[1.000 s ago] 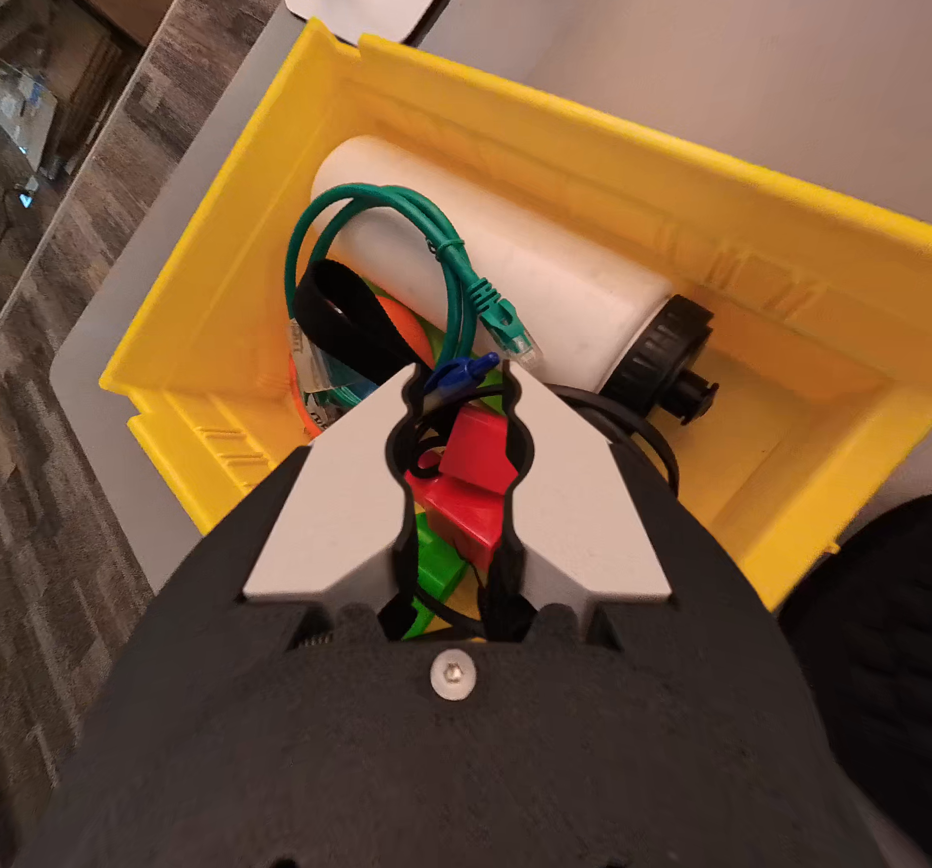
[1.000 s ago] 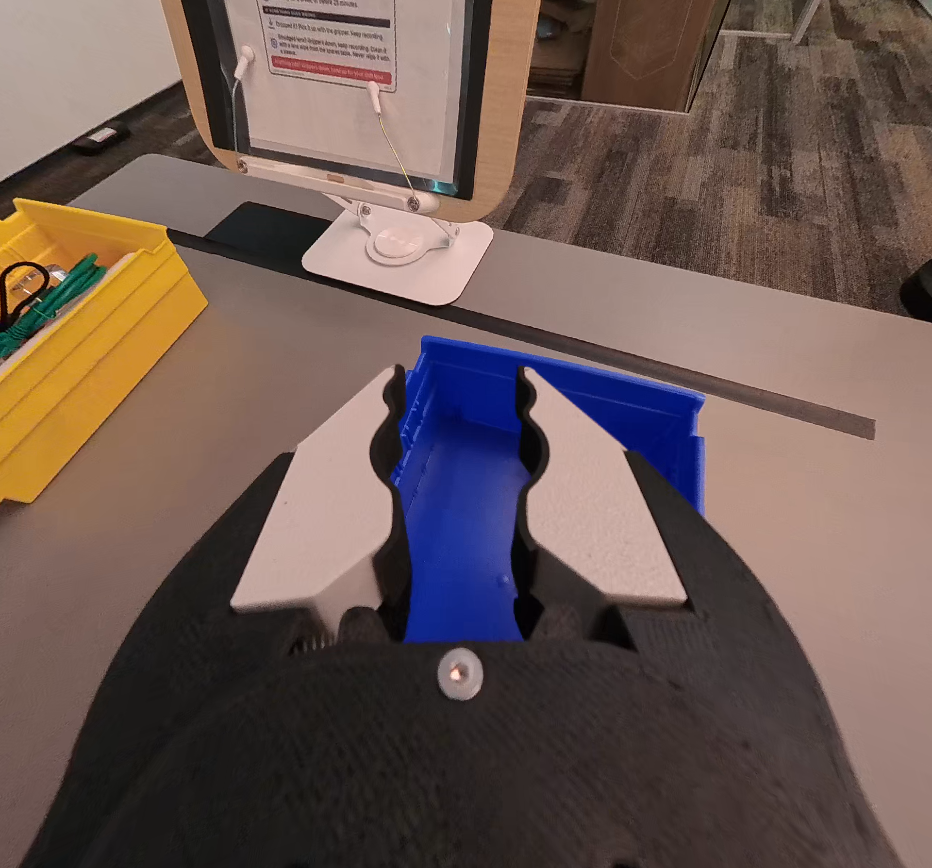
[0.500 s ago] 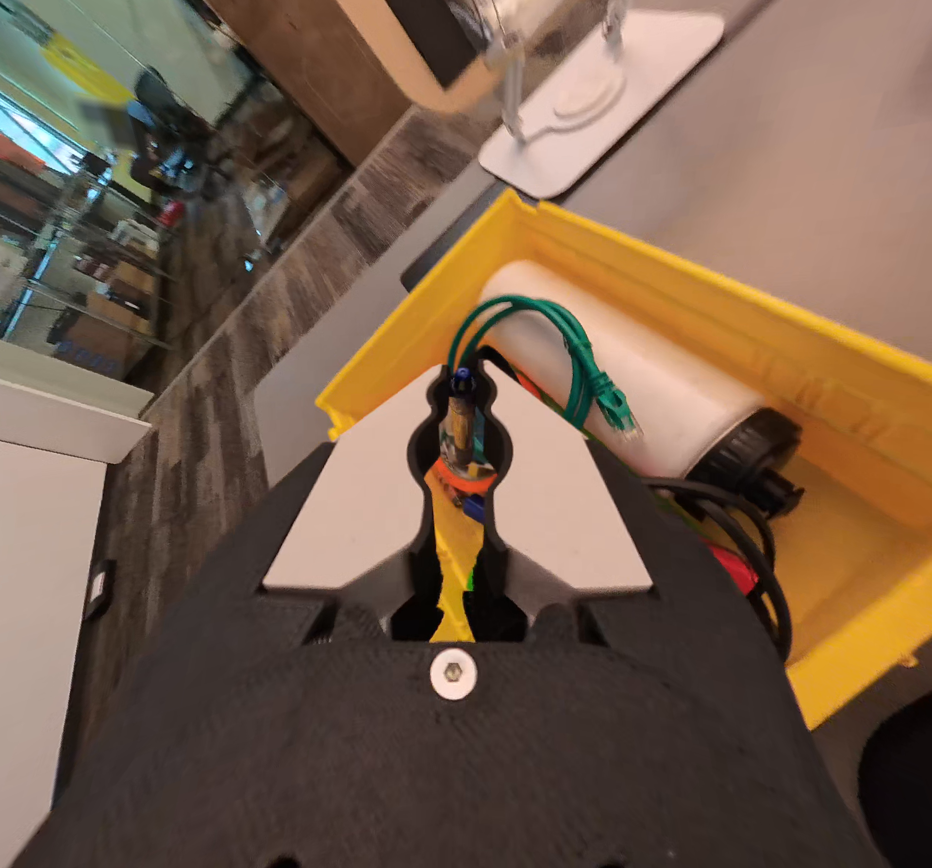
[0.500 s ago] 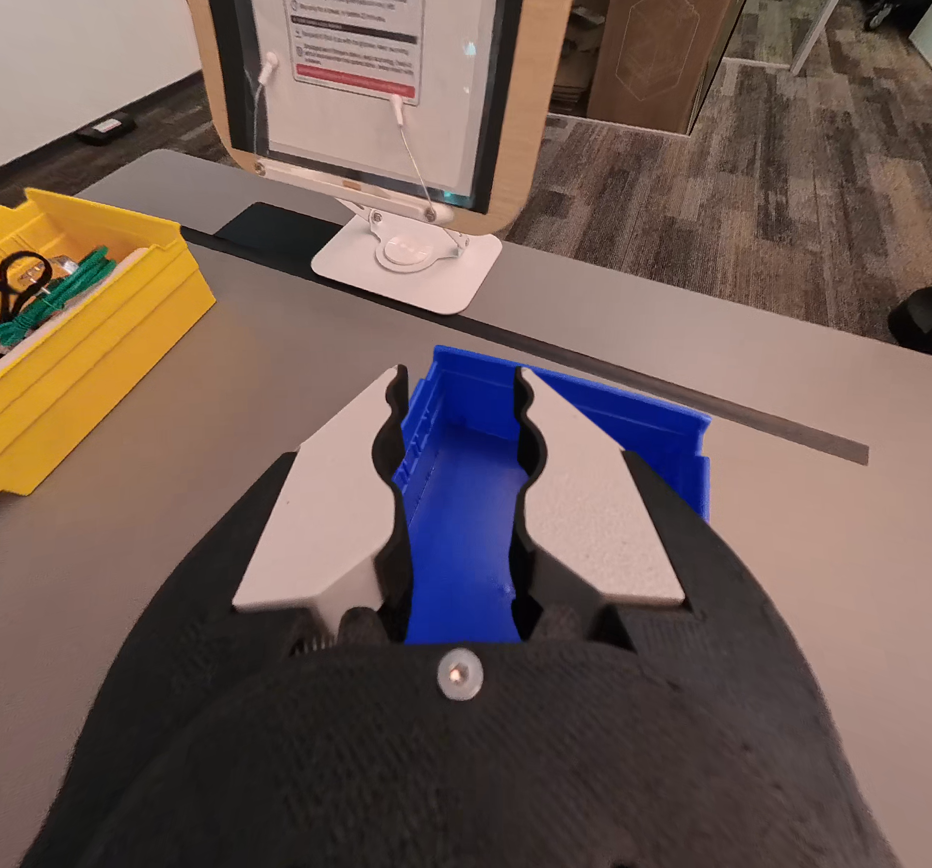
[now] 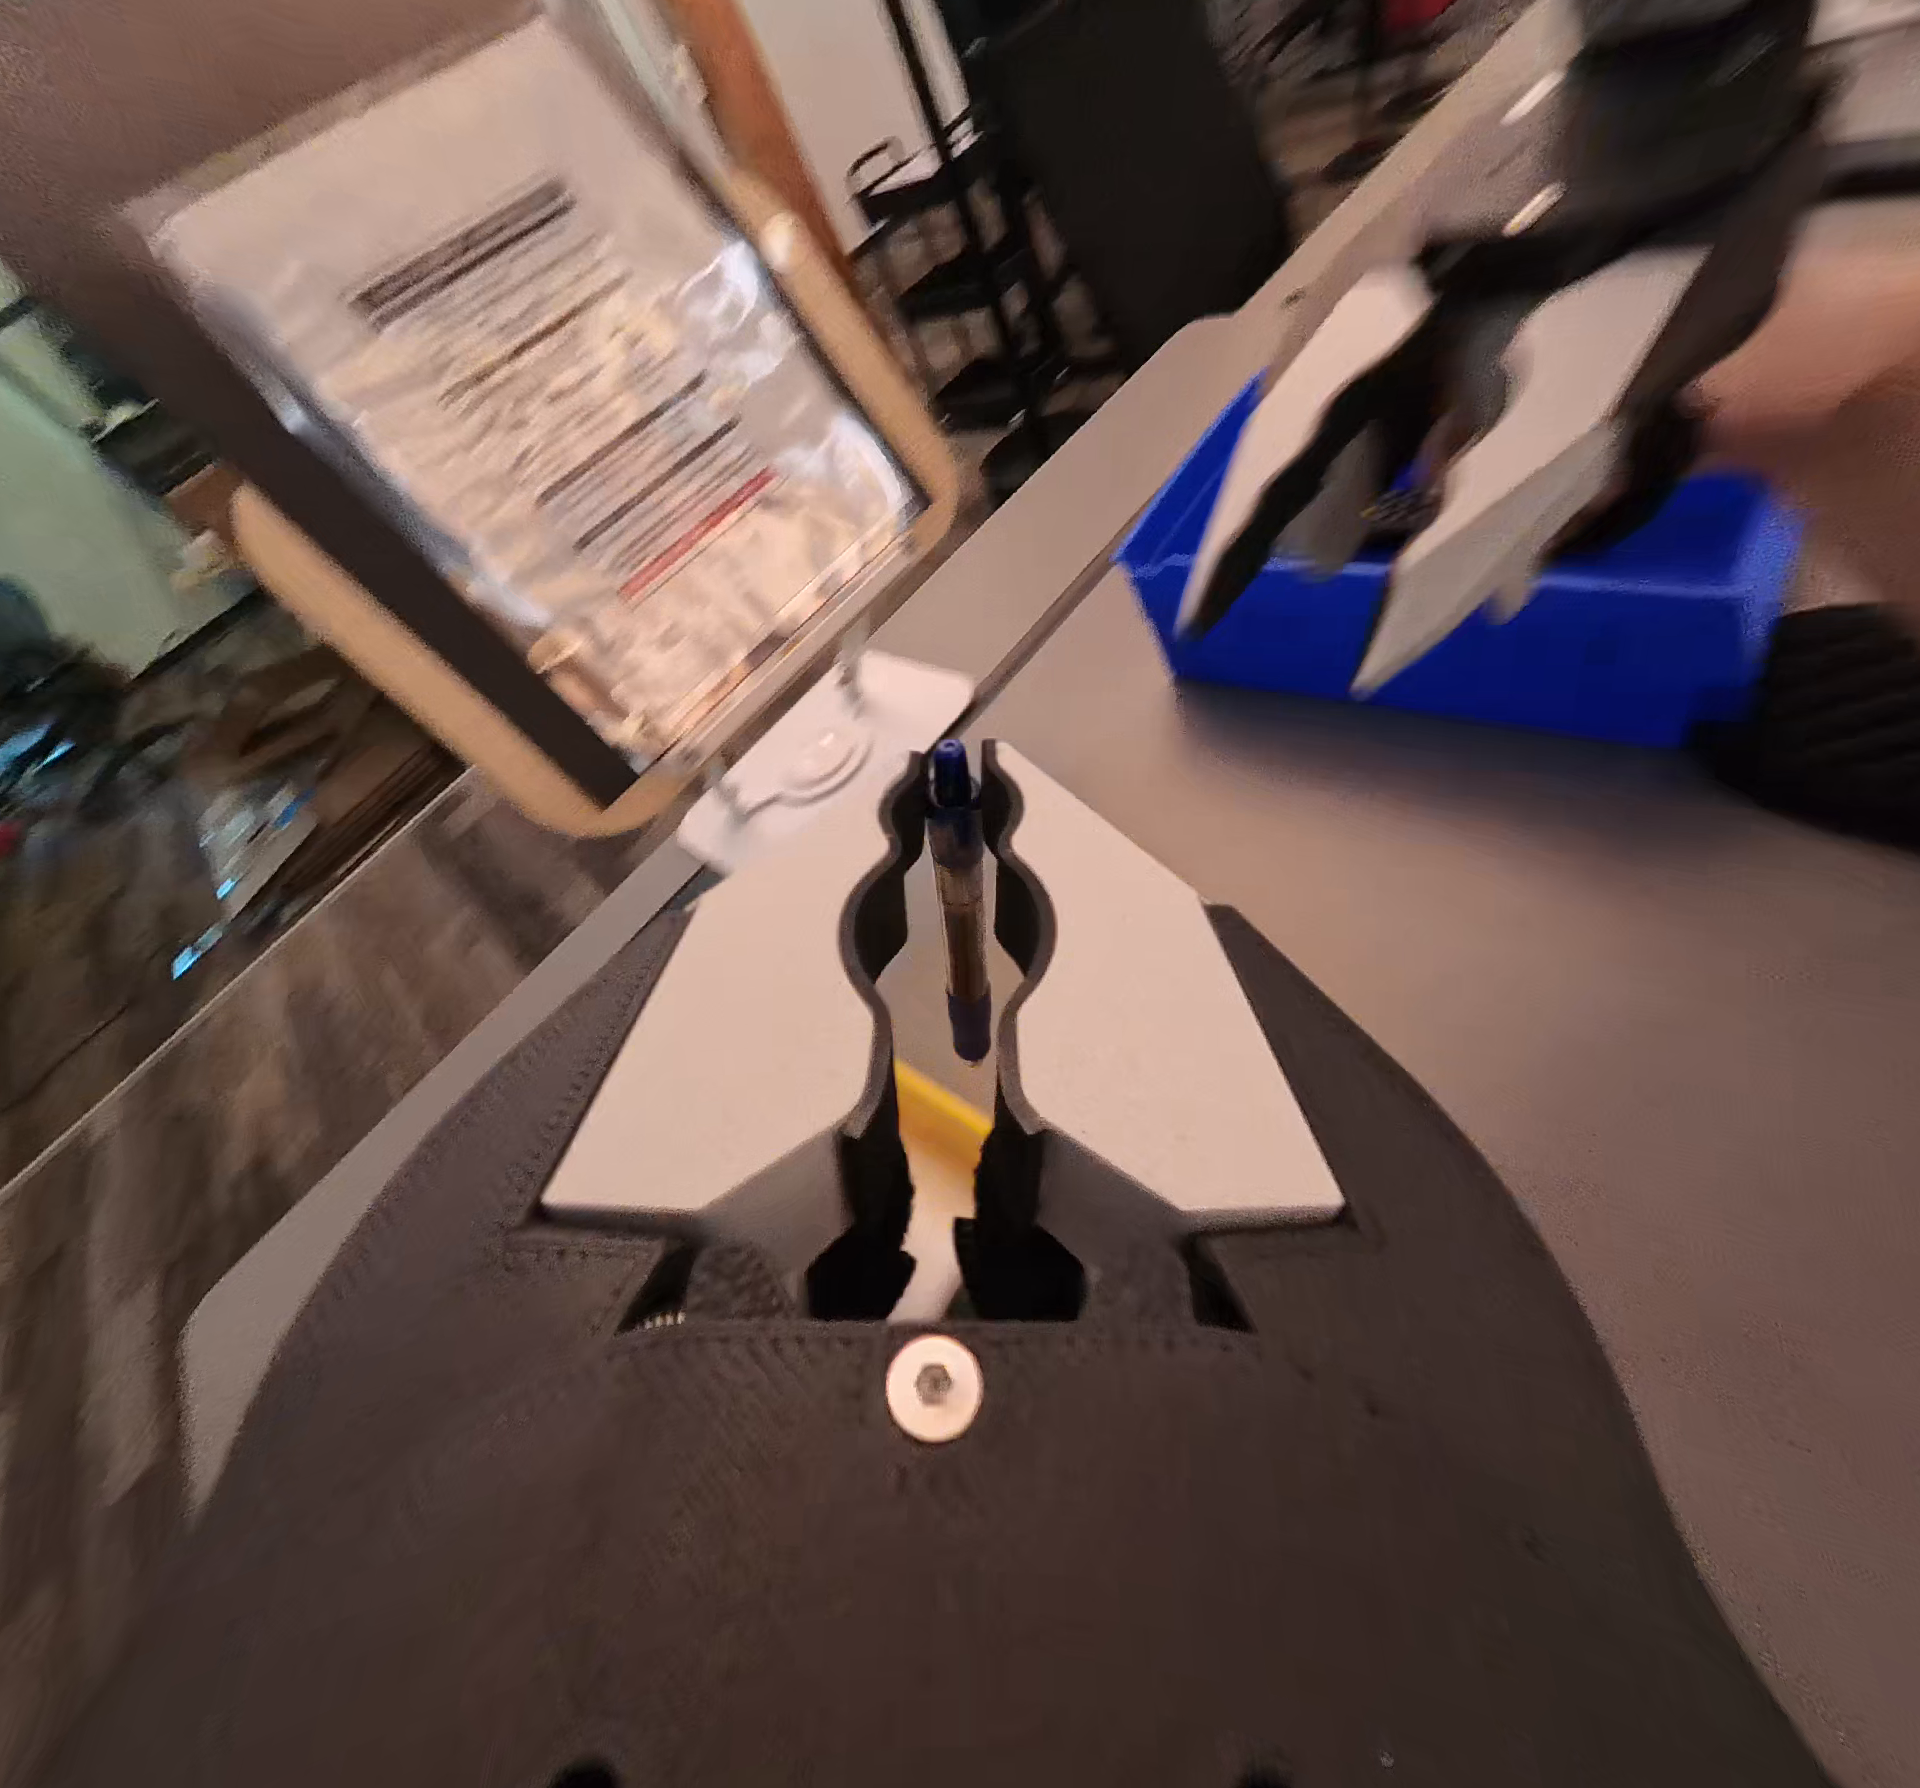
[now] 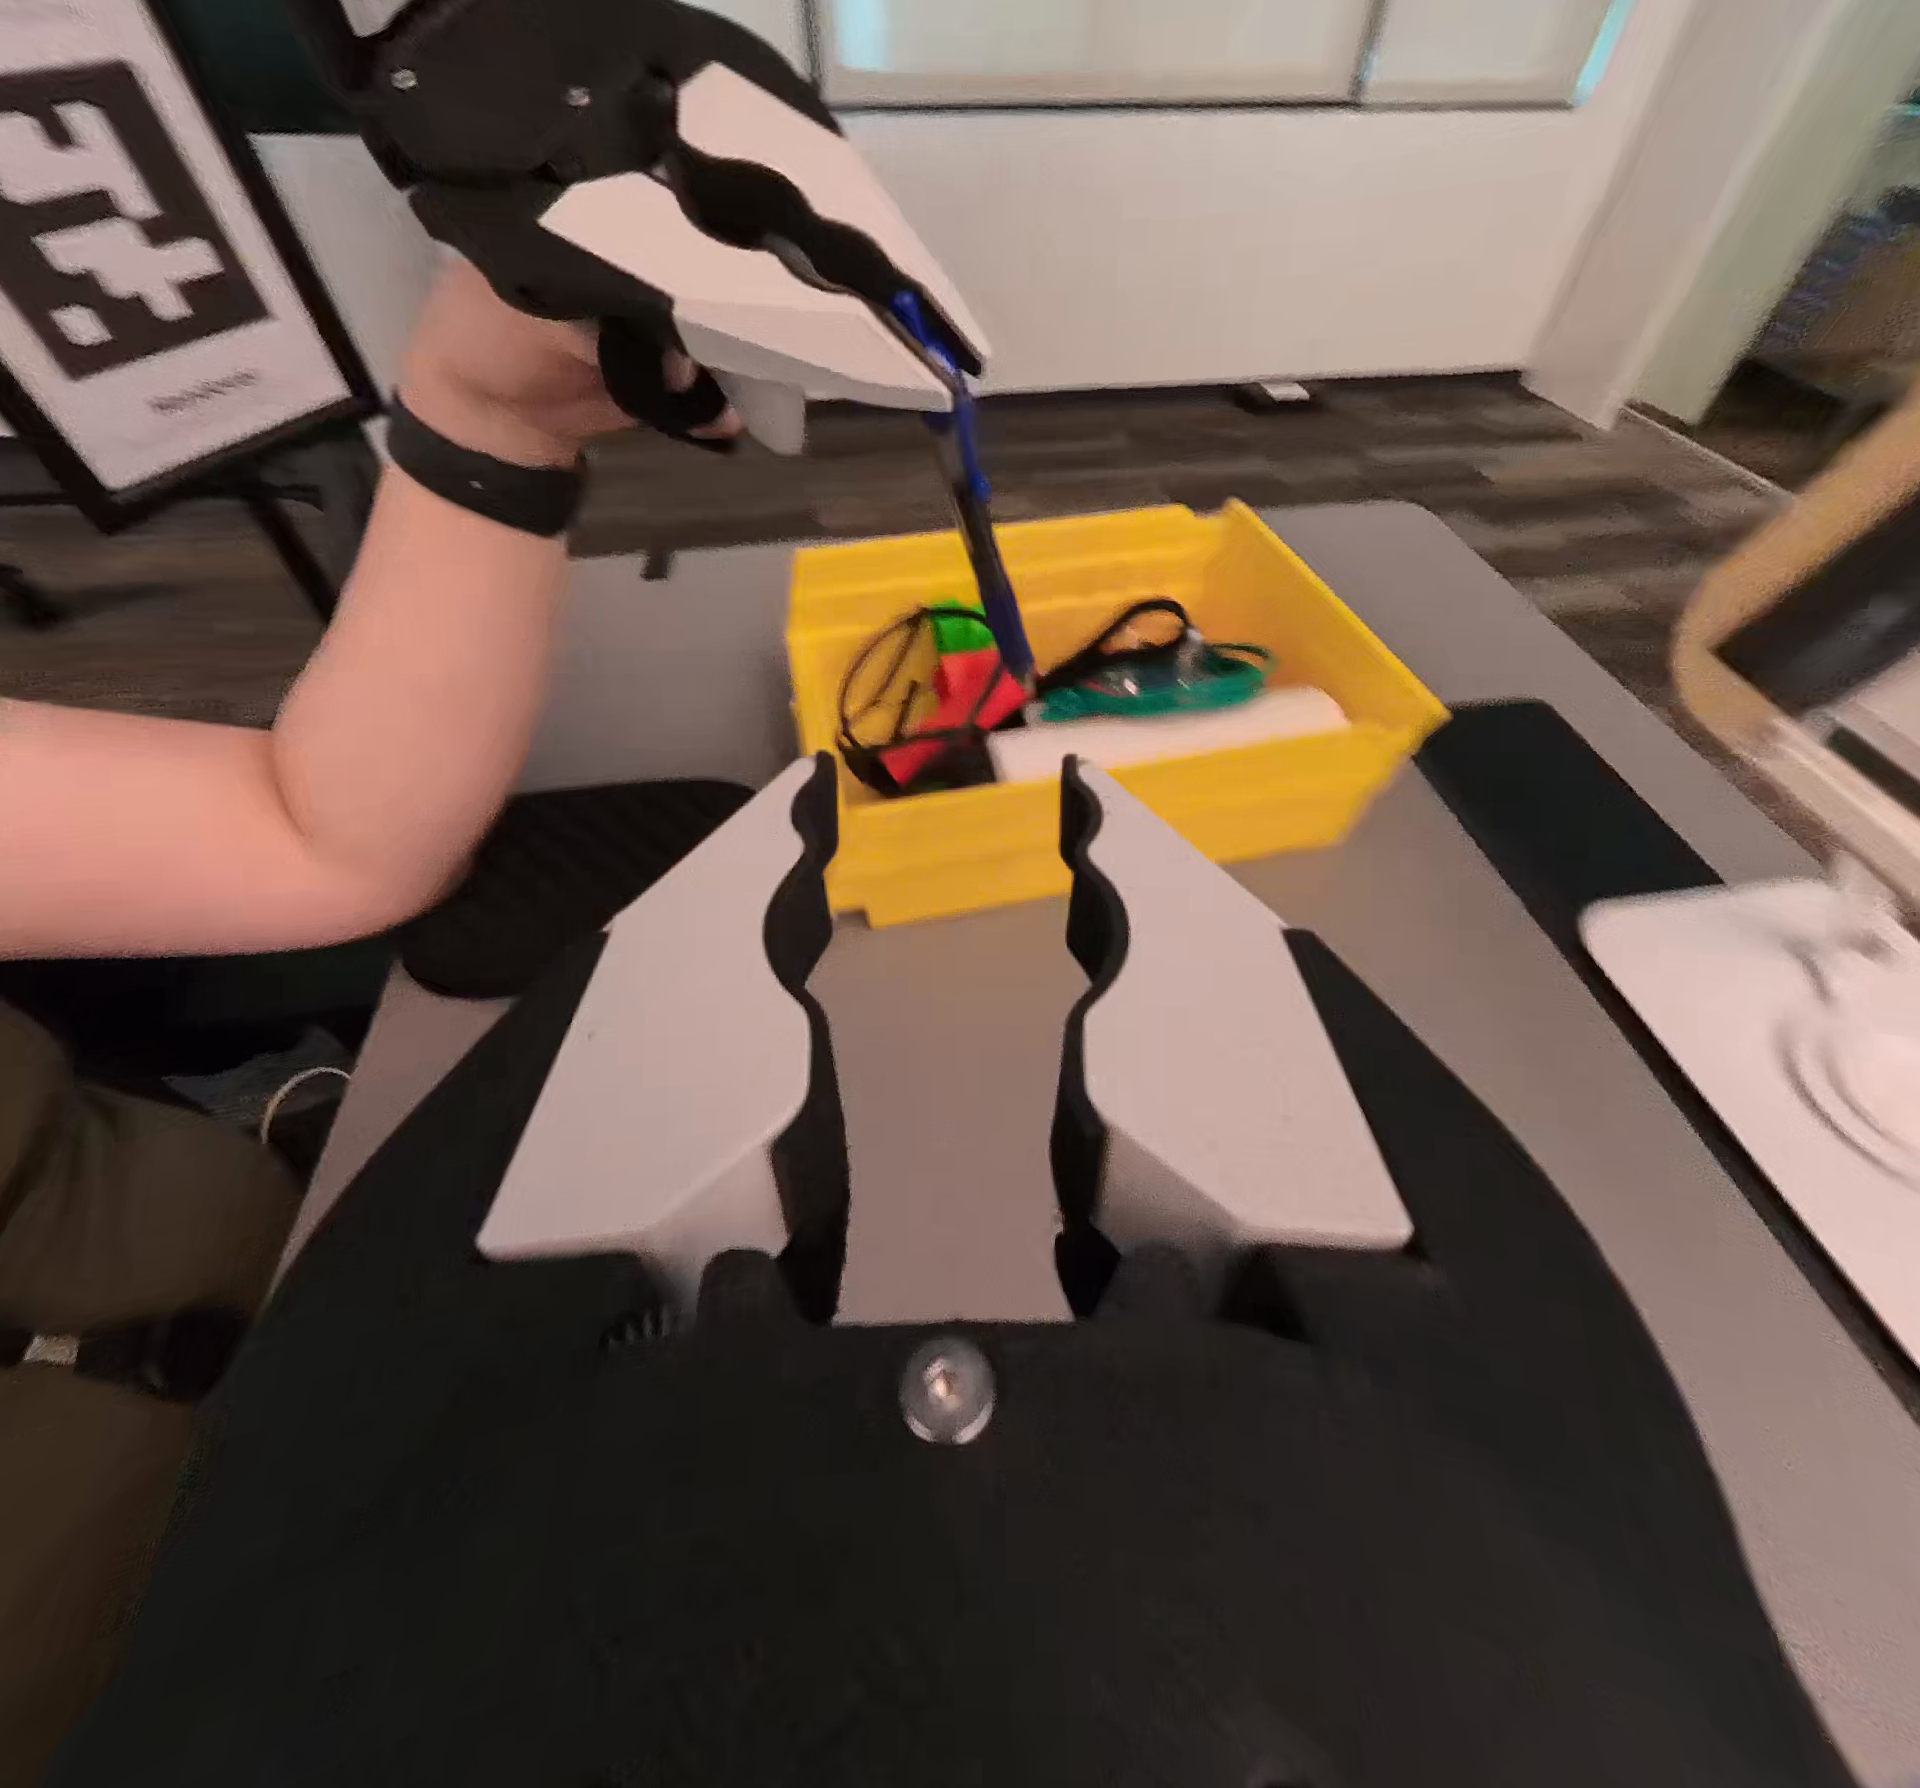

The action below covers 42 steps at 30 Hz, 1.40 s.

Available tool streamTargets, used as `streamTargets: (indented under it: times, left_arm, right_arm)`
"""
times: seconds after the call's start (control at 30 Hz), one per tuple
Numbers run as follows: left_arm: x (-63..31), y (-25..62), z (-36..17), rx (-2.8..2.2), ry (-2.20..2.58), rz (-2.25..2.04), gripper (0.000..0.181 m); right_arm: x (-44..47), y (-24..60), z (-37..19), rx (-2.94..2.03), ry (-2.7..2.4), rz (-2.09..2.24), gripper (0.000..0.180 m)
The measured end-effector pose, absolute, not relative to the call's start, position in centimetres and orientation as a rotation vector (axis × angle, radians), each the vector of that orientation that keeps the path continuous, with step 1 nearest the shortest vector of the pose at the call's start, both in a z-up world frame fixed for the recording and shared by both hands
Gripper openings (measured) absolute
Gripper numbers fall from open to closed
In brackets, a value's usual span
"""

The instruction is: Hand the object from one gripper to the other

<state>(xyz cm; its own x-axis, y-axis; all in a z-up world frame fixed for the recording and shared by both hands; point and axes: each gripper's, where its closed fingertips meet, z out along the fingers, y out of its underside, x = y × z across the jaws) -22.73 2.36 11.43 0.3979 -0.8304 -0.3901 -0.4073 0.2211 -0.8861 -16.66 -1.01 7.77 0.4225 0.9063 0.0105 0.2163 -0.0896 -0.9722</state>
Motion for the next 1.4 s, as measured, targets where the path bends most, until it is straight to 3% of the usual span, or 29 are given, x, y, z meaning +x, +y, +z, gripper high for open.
streamTargets:
  times: [0.03, 0.37, 0.53, 0.6, 0.67, 0.73, 0.8, 0.97, 1.17, 1.3, 1.4]
  left_arm:
    - [-21.8, 1.1, 11.9, -1.359, 1.234, -0.466, 0.008]
    - [-17.9, -5.3, 12.5, -1.172, 1.424, -0.589, 0.008]
    - [-17.2, -5.6, 12.0, -1.174, 1.448, -0.615, 0.008]
    - [-16.9, -5.6, 12.0, -1.171, 1.446, -0.624, 0.008]
    - [-16.7, -5.5, 12.3, -1.157, 1.423, -0.631, 0.008]
    - [-16.8, -5.3, 13.3, -1.124, 1.363, -0.640, 0.037]
    - [-17.2, -5.0, 13.6, -1.163, 1.336, -0.663, 0.051]
    - [-17.9, -3.4, 11.6, -1.359, 1.320, -0.748, 0.046]
    - [-16.4, -2.3, 8.1, -1.665, 1.294, -1.032, 0.029]
    - [-14.7, -2.3, 7.9, -1.748, 1.237, -1.336, 0.037]
    - [-14.4, -1.6, 7.3, -1.738, 1.257, -1.285, 0.037]
  right_arm:
    - [-18.1, -1.1, 7.6, -1.550, -1.037, 0.814, 0.044]
    - [-20.8, -3.0, 9.3, -1.286, -1.081, 0.932, 0.046]
    - [-20.3, -3.6, 10.5, -1.215, -1.061, 0.957, 0.035]
    - [-20.5, -4.0, 9.9, -1.220, -1.110, 0.952, 0.014]
    - [-20.5, -4.0, 9.9, -1.202, -1.118, 0.929, 0.010]
    - [-20.3, -3.9, 10.4, -1.199, -1.083, 0.979, 0.009]
    - [-19.8, -3.7, 11.0, -1.228, -1.019, 1.090, 0.009]
    - [-17.3, -1.7, 12.6, -1.283, -0.745, 1.376, 0.008]
    - [-15.4, 1.1, 11.0, -1.354, -0.575, 1.479, 0.007]
    - [-15.9, 1.0, 10.8, -1.361, -0.587, 1.493, 0.007]
    - [-16.3, 0.6, 10.9, -1.359, -0.612, 1.476, 0.008]
